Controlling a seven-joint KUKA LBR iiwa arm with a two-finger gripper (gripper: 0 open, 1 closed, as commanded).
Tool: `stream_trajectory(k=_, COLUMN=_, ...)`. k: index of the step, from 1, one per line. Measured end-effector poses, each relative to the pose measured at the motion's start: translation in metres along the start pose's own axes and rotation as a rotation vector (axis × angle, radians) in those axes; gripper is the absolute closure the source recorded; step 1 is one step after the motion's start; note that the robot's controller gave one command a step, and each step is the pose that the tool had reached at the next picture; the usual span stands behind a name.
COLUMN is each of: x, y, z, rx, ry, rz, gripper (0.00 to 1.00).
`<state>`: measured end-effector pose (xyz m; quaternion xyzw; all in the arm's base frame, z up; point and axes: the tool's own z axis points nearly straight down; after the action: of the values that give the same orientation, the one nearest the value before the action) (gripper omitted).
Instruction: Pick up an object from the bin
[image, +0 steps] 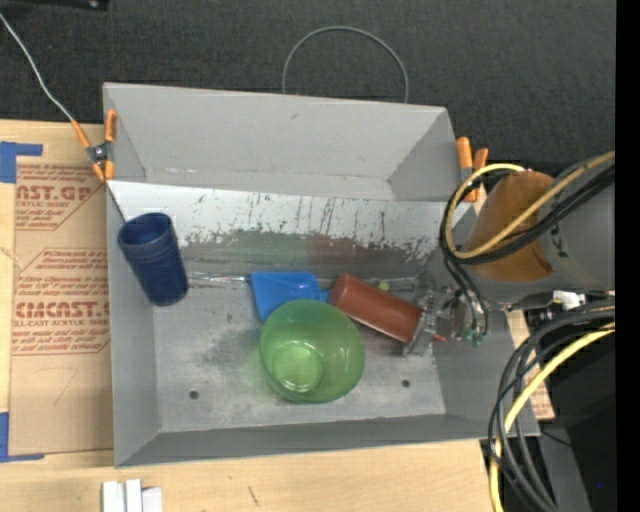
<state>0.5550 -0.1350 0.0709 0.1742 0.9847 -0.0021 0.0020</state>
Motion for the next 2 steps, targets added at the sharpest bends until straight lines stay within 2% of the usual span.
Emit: stream_trajectory(k=2, x=0.0008, y=0.0, z=-0.0039, rx=0.0, ry=0.002, rz=0.0, gripper=1.0)
